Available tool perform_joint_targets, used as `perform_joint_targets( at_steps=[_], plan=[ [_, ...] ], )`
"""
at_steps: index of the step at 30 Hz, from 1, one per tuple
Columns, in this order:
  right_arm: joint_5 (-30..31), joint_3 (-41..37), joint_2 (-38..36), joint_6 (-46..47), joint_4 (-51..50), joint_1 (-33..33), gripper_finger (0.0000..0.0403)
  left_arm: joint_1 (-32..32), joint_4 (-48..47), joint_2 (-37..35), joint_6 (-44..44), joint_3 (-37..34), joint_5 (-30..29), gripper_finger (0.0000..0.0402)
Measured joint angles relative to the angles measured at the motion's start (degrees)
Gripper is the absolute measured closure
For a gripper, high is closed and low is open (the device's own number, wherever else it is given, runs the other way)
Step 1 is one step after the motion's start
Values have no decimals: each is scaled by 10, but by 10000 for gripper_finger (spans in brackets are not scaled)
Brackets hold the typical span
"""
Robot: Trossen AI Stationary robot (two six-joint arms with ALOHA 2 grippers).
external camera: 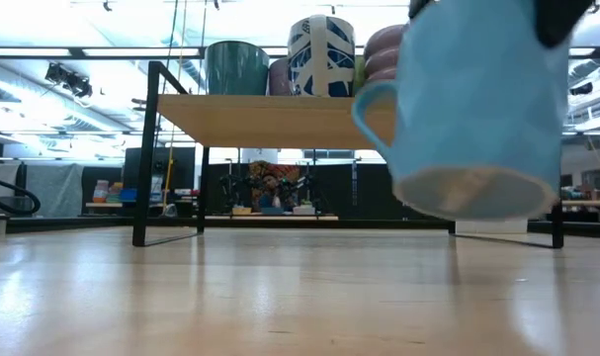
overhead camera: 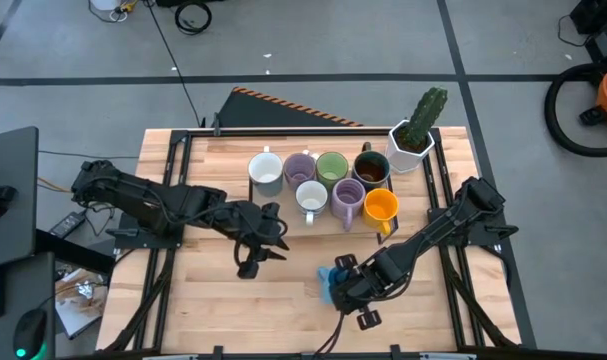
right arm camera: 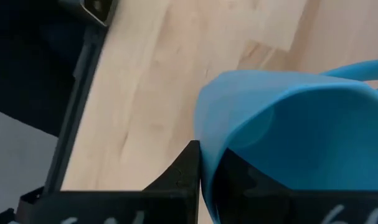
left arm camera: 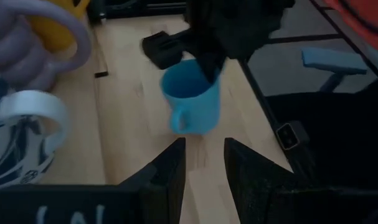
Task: Place coffee mugs
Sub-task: Put the blue mug on the shelf
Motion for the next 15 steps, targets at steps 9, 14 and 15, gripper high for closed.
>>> perform_joint_targets(
  at_steps=[9, 14, 15],
  plan=[
    [-1, 2, 10, -18, 19, 4, 369, 3, -3, 3, -5, 0, -5, 286],
    [-13, 1, 22, -19, 2, 12, 369, -8, 34, 7, 16, -30, -5, 286],
    [-12, 1, 22, -19, 1, 14, 369, -12, 44, 9, 17, -40, -5, 286]
  ],
)
